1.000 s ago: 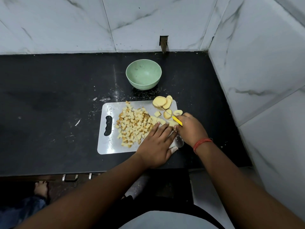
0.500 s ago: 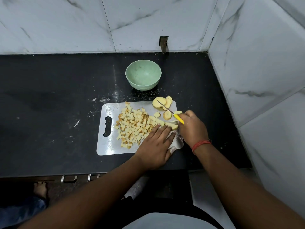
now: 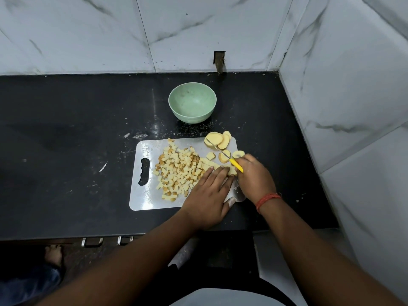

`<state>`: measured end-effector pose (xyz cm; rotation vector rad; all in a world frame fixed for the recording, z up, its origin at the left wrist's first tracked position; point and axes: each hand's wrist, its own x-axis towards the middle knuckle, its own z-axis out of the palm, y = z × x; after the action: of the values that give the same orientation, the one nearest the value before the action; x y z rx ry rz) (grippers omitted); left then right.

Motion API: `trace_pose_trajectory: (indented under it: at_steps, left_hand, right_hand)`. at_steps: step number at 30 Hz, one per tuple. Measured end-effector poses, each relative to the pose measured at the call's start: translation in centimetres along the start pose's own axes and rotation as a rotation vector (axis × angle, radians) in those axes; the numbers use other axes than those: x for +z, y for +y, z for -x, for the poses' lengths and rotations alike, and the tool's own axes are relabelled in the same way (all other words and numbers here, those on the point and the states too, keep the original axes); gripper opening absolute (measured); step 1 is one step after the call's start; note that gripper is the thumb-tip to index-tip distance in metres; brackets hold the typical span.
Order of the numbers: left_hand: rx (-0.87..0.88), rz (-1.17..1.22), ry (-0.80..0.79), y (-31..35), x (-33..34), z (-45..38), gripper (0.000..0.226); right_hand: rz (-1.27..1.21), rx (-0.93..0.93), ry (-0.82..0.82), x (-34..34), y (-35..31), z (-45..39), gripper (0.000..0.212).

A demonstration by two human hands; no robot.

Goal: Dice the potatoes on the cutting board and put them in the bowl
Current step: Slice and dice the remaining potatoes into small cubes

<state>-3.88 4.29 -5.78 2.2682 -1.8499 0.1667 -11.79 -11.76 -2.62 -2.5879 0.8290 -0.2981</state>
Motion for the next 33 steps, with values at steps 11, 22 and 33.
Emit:
trace_pose_trajectory:
  at_steps: [11, 22, 33]
  left_hand:
    - [-0.007, -0.047, -0.109, -0.2, 0.6, -0.4, 0.072]
    - [0.015, -0.056, -0.118, 0.1, 0.5, -1.3, 0.076]
    - [0.083, -0.094, -0.078, -1.3, 0.3, -1.6, 0.069]
  right_hand:
    - [-0.036, 0.057, 0.029, -0.3, -0.5, 1.1, 0.029]
    - [-0.313, 0.299, 0.067, -1.6, -1.3, 1.9, 0.025]
    - [-0.112, 0.259, -0.147, -2.8, -2.1, 7.1, 0.010]
